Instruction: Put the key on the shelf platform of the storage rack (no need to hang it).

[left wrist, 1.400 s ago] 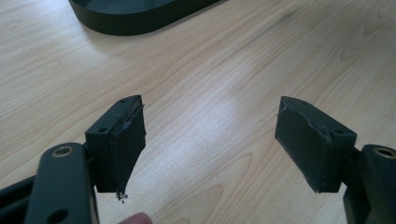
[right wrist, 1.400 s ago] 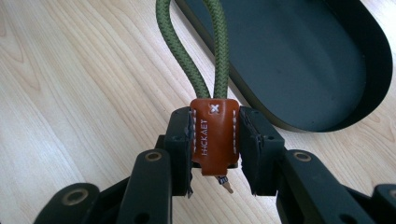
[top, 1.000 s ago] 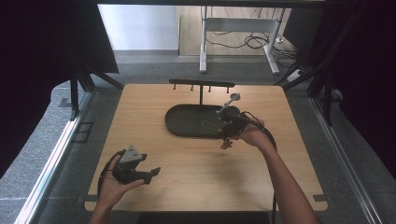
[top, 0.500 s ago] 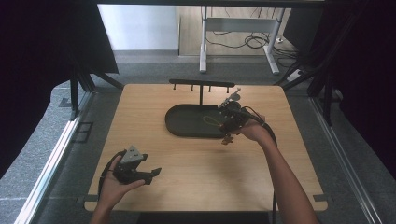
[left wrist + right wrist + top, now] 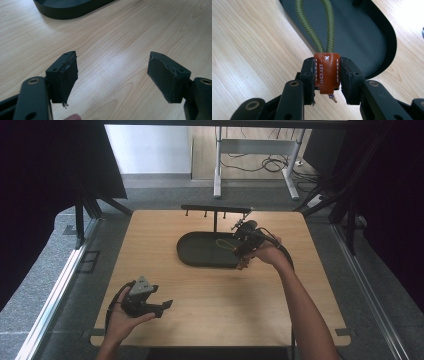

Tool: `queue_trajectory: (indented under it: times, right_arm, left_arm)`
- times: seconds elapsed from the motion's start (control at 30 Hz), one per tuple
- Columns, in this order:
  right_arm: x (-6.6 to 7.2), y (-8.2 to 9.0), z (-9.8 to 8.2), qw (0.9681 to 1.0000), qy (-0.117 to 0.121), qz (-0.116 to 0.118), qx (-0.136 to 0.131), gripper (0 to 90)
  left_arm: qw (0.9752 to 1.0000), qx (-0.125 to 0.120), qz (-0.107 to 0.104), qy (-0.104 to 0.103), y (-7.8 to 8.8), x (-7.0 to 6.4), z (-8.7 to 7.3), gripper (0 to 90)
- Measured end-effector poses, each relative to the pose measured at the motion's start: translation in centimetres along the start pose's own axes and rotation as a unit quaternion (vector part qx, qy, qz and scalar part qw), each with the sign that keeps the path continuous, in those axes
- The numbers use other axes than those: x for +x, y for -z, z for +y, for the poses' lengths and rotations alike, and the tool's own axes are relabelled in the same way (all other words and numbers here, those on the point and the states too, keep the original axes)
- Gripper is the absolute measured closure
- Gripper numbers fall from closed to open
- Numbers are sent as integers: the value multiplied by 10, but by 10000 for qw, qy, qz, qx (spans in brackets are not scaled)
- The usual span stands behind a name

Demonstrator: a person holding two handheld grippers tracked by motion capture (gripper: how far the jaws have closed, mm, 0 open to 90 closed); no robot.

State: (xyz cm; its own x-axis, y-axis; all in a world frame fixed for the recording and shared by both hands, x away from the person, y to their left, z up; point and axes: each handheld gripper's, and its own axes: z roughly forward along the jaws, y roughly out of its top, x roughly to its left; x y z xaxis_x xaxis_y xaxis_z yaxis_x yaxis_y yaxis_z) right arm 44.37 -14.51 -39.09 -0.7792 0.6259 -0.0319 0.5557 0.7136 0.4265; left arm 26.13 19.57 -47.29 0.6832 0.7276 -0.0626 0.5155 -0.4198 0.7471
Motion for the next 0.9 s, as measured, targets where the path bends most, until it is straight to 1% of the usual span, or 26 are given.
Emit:
queue_trajectory:
  times: [0.2, 0.33, 0.4, 0.63, 0.73, 0.83, 0.9]
  right_arm:
    - [-1, -1, 5, 10000, -14, -21, -3, 667]
    - [-1, -1, 9, 10000, 38, -65, -6, 667]
    - [-2, -2, 11, 10000, 25, -74, -15, 667]
    - [-3, -4, 17, 10000, 14, -53, -9, 667]
    - [-4, -4, 21, 10000, 1, -29, -64, 667]
    - [-5, -6, 24, 10000, 52, -47, -43, 667]
    - [-5, -7, 26, 10000, 28, -50, -23, 667]
  left_arm:
    - [10000, -8, 12, 16, 0, 1, 0, 247]
    - [10000, -4, 6, 5, 0, 0, 0, 247]
    - [10000, -8, -3, 3, 0, 0, 0, 247]
    - [10000, -12, 2, 10, 0, 1, 0, 247]
    - [10000, -12, 10, 15, 0, 1, -1, 247]
    - [10000, -15, 6, 17, 1, 1, -1, 247]
    - [10000, -5, 4, 6, 1, 2, -1, 247]
